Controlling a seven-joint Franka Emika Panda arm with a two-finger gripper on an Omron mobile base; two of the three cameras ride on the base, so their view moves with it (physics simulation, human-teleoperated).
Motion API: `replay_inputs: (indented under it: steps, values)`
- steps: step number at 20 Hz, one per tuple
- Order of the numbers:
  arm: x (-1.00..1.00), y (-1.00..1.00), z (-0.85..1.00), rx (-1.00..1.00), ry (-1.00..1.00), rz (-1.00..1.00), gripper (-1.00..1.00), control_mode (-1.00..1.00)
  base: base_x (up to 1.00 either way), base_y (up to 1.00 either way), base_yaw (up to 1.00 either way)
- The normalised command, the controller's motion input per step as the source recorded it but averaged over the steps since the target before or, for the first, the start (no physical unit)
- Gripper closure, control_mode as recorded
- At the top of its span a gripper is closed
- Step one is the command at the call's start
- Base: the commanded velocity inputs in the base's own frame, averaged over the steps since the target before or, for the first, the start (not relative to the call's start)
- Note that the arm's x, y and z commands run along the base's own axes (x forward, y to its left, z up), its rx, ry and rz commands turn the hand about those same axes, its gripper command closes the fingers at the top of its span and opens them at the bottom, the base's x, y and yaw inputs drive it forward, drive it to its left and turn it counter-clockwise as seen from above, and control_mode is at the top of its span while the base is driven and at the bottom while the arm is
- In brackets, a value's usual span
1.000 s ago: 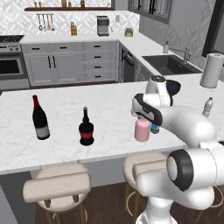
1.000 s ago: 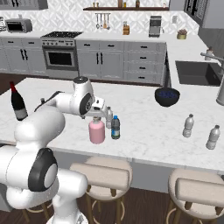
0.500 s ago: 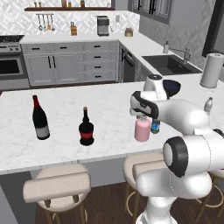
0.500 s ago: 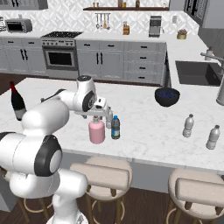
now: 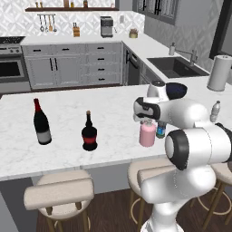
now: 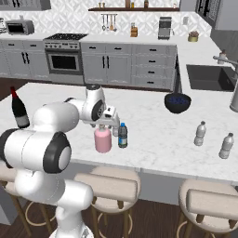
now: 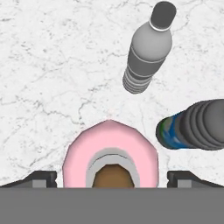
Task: Move the plastic bottles in the middle to the plastics group, and the glass bottles in the middle to the glass group.
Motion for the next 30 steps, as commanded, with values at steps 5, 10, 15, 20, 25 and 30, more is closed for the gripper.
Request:
replay_inputs:
  steps: [5,10,15,20,25,30]
  values:
    - [0.04,-0.01,-0.28,0.00,0.00,0.00,-1.00,-1.00,0.00,0.00,0.00]
    - [0.01,0.00,-0.04,0.00,0.00,0.00,-1.00,-1.00,0.00,0.00,0.00]
    - [0.00,0.00,0.00,0.00,0.00,0.00,1.00,-1.00,0.00,0.00,0.00]
    - [0.00,0.00,0.00,0.00,0.00,0.00,1.00,-1.00,0.00,0.00,0.00]
    - [-0.07,0.04,0.16,0.00,0.00,0.00,1.00,-1.00,0.00,0.00,0.00]
    - [-0.03,0.49,0.51,0.01,0.00,0.03,1.00,-1.00,0.00,0.00,0.00]
